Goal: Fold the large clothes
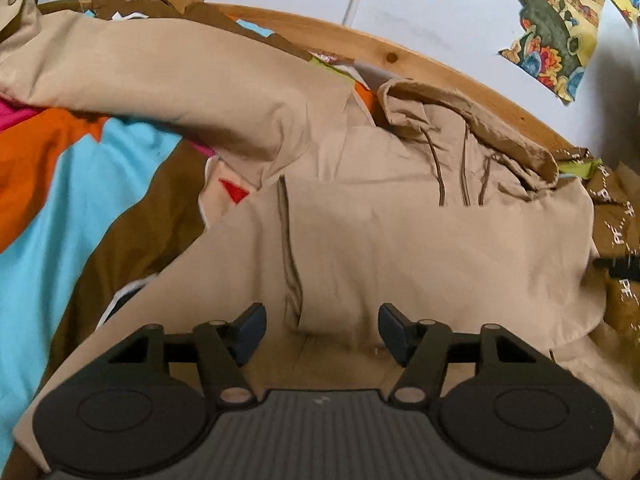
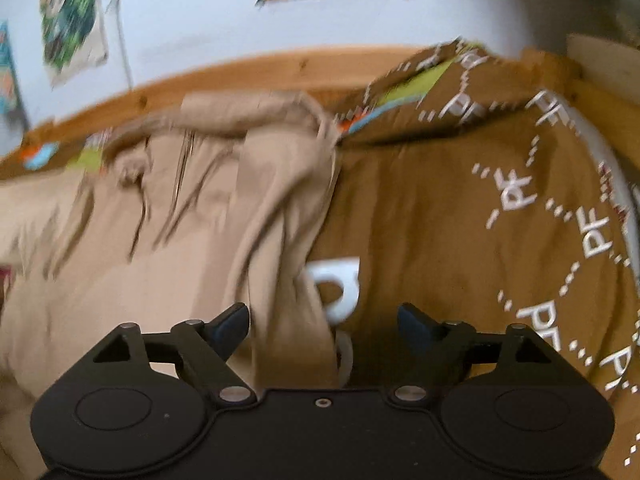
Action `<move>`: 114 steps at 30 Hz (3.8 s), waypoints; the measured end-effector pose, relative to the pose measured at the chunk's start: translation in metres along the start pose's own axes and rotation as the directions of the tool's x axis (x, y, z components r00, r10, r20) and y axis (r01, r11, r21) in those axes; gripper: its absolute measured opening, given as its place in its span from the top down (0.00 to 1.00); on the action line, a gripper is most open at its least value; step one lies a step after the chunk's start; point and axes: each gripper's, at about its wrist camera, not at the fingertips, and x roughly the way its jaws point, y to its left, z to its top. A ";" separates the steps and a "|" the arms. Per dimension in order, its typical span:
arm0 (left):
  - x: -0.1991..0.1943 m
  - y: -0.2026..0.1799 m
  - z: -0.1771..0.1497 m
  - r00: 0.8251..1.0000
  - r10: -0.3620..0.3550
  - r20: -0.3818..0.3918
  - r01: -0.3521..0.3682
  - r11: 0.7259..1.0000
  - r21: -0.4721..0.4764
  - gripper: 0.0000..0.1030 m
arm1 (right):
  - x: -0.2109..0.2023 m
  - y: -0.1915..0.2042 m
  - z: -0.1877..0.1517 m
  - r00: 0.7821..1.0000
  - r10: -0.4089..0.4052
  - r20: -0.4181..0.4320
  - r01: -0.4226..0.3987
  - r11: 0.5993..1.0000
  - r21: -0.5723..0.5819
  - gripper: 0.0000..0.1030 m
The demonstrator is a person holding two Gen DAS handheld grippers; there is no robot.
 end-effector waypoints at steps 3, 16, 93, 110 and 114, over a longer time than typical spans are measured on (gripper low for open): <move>0.020 -0.010 0.011 0.999 0.025 0.024 -0.026 0.999 0.043 0.44 | 0.012 0.012 -0.004 1.000 -0.023 0.006 0.023 0.996 -0.081 0.29; 0.071 -0.055 0.004 0.988 0.127 -0.086 -0.104 0.968 0.227 0.89 | 0.007 -0.013 -0.003 0.971 -0.227 0.071 0.228 0.974 0.002 0.62; -0.144 0.102 0.288 0.938 0.331 0.101 -0.345 0.922 0.178 0.98 | -0.091 0.137 -0.094 0.963 0.179 0.201 -0.132 0.965 -0.226 0.06; -0.052 -0.189 0.174 0.943 -0.326 -0.070 0.329 0.878 0.347 0.99 | -0.113 0.086 -0.106 0.961 0.123 0.248 -0.098 0.989 -0.113 0.05; -0.004 -0.226 0.114 0.932 -0.336 -0.138 0.363 0.844 0.395 0.98 | -0.112 0.064 -0.117 0.971 0.072 0.229 -0.057 0.996 -0.075 0.05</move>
